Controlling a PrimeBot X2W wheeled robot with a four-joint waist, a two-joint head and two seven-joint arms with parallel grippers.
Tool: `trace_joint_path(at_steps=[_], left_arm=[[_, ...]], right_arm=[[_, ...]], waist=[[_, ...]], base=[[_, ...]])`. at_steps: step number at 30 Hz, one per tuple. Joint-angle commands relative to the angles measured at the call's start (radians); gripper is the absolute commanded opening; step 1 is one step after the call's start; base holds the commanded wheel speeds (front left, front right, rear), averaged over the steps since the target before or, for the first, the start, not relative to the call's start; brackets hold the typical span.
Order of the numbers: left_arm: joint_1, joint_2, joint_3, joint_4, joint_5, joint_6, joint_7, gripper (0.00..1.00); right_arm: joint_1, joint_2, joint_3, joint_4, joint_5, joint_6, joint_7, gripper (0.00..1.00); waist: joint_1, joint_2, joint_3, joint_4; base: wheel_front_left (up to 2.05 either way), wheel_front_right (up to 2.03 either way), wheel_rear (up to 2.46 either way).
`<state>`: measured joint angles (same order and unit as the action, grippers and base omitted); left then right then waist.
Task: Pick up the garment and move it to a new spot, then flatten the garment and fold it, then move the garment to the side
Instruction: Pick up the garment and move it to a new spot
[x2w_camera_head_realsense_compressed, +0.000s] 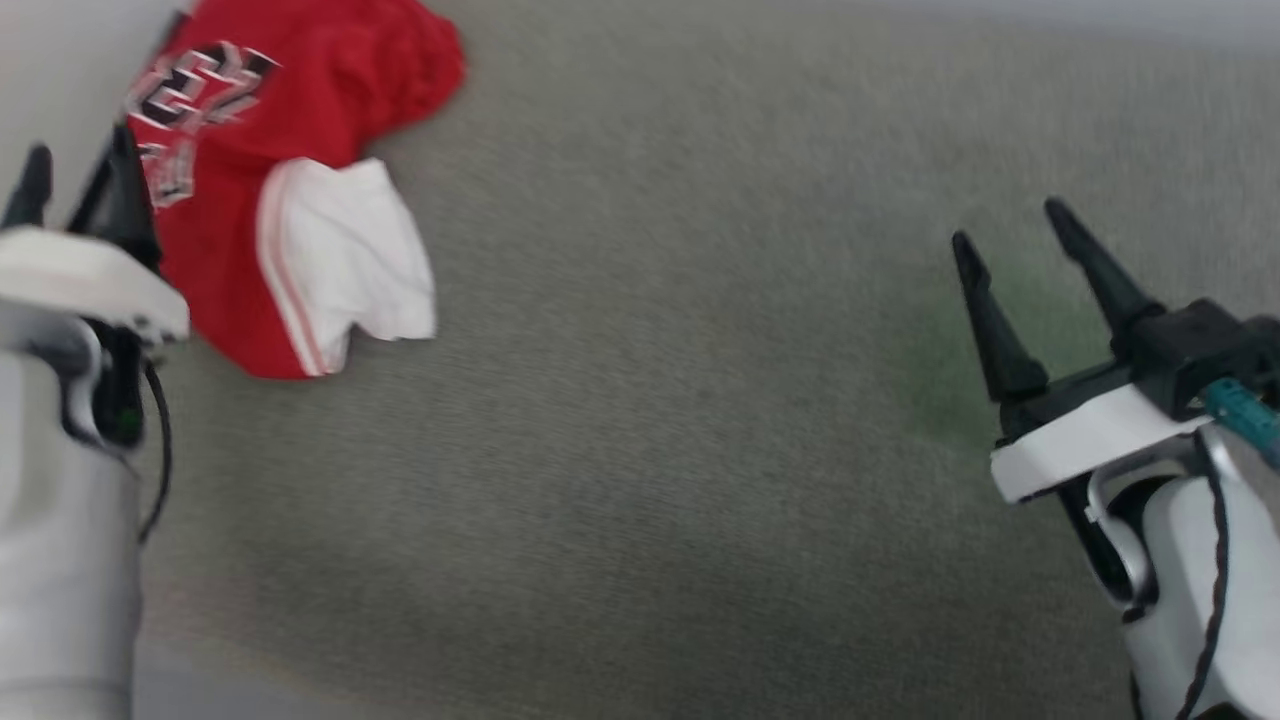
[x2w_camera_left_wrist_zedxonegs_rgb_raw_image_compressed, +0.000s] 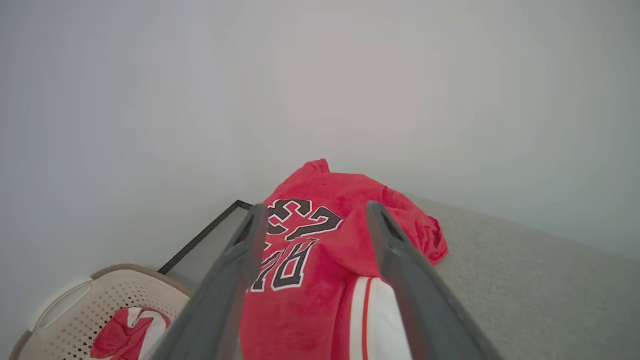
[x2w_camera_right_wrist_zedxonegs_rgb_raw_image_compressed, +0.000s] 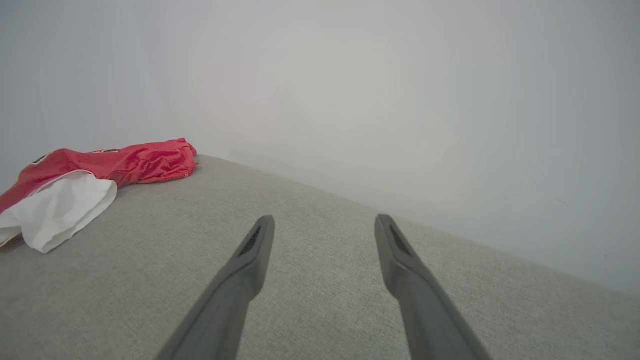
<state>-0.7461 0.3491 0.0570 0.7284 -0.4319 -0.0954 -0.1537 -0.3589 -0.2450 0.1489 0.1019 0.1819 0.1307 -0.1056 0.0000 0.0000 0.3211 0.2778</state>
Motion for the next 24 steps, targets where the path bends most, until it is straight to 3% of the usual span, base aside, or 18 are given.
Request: trace_joint_path(at_steps=[1, 11, 19, 24], left_arm=[[-0.045, 0.007, -0.005, 0.028, -0.007, -0.006, 0.005, 1.00], [-0.287, 0.064, -0.049, 0.314, -0.004, -0.018, 0.134, 1.00], [-0.393, 0.074, -0.086, 0.493, -0.005, -0.018, 0.363, 1.00], [-0.373, 0.047, -0.111, 0.570, -0.015, -0.011, 0.597, 1.00]], right_arm=[[-0.013, -0.006, -0.006, -0.016, -0.012, 0.000, 0.006, 1.00], [-0.046, -0.029, -0.013, -0.123, -0.029, 0.000, 0.033, 1.00], [-0.041, -0.034, -0.033, -0.190, -0.042, 0.000, 0.063, 1.00], [-0.030, -0.036, -0.046, -0.220, -0.048, 0.000, 0.082, 1.00]], waist=[[0.0000, 0.0000, 0.091, -0.066], [0.0000, 0.0000, 0.229, -0.127], [0.0000, 0.0000, 0.285, -0.140], [0.0000, 0.0000, 0.305, -0.136]], base=[[0.00, 0.00, 0.00], [0.00, 0.00, 0.00], [0.00, 0.00, 0.00], [0.00, 0.00, 0.00]])
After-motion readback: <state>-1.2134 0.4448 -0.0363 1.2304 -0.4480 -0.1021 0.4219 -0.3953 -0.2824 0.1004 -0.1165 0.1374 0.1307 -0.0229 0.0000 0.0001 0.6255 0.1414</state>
